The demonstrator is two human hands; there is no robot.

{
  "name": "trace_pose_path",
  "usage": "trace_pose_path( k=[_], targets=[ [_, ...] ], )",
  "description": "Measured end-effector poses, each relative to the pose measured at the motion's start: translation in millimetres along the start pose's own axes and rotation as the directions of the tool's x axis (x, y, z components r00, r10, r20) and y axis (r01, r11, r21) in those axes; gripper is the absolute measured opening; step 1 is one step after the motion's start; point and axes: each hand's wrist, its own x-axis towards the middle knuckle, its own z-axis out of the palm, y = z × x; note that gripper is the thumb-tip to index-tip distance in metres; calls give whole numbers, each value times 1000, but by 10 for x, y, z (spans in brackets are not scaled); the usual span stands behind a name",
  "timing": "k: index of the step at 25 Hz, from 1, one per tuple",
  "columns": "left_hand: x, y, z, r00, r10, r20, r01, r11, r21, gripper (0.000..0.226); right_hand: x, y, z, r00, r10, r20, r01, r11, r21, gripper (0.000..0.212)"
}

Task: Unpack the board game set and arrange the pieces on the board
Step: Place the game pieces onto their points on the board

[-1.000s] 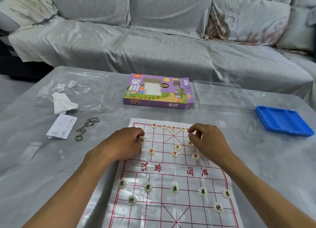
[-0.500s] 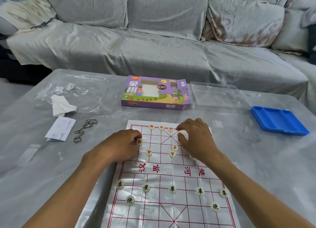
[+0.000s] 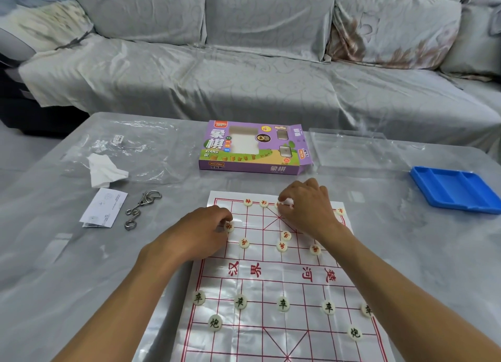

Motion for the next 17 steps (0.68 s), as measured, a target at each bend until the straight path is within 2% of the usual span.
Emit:
trace_pose_path(
  k=[7,13,17],
  targets=[
    [9,-11,21,1000,13,2,-13,1000,-4,28,10,-8,1,999,17,34,-17,1000,4,30],
    [35,-57,41,1000,27,17,-27,999,34,10,23,2,6,998,37,45,-37,999,2,30],
    [55,-93,54,1000,25,12,-25,999,43,21,21,13,11,998,45,43,-45,999,7,30]
  ],
)
